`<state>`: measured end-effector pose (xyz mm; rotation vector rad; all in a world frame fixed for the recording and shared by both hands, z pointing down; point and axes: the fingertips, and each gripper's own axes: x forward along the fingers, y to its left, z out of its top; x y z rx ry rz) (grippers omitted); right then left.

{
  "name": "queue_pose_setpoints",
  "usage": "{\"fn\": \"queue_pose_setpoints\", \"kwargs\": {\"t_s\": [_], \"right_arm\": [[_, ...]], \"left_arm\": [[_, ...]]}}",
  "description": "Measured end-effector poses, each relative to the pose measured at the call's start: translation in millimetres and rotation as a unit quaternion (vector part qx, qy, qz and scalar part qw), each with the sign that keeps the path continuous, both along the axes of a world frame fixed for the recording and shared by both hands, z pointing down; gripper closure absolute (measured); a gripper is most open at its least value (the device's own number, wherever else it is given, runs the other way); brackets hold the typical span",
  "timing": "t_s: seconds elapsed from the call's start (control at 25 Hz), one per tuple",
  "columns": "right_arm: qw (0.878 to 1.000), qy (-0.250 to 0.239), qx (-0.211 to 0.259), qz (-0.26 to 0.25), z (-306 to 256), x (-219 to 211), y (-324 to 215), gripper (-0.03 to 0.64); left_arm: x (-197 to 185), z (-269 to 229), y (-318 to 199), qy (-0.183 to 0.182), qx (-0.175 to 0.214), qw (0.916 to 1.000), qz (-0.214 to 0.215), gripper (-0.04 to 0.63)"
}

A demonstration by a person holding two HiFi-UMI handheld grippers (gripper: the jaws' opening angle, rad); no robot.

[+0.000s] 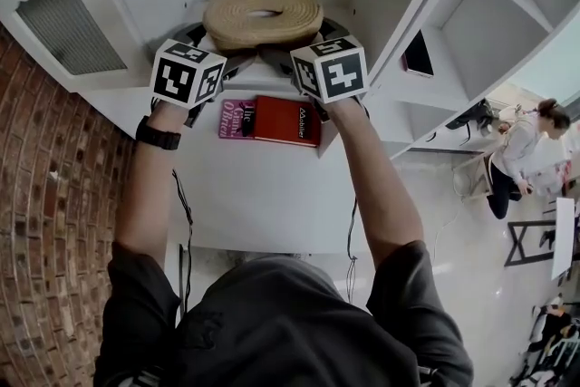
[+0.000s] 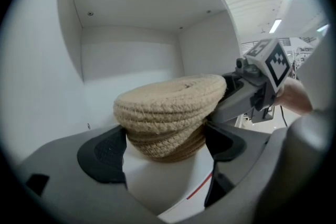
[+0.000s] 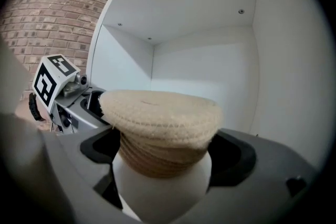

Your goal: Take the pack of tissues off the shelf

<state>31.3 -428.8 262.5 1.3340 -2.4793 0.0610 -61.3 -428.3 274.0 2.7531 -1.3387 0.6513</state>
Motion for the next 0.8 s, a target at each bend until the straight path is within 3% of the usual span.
{"fn": "queue_pose_setpoints", "kwargs": {"t_s": [0.8], "right_arm": [[0.994, 0.012, 0.092, 0.050, 16.2, -5.8, 180.0, 0.094]], "left_arm": [[-1.1, 20.2, 166.6, 0.022, 0.086, 0.9947, 0.053, 0.123]]}}
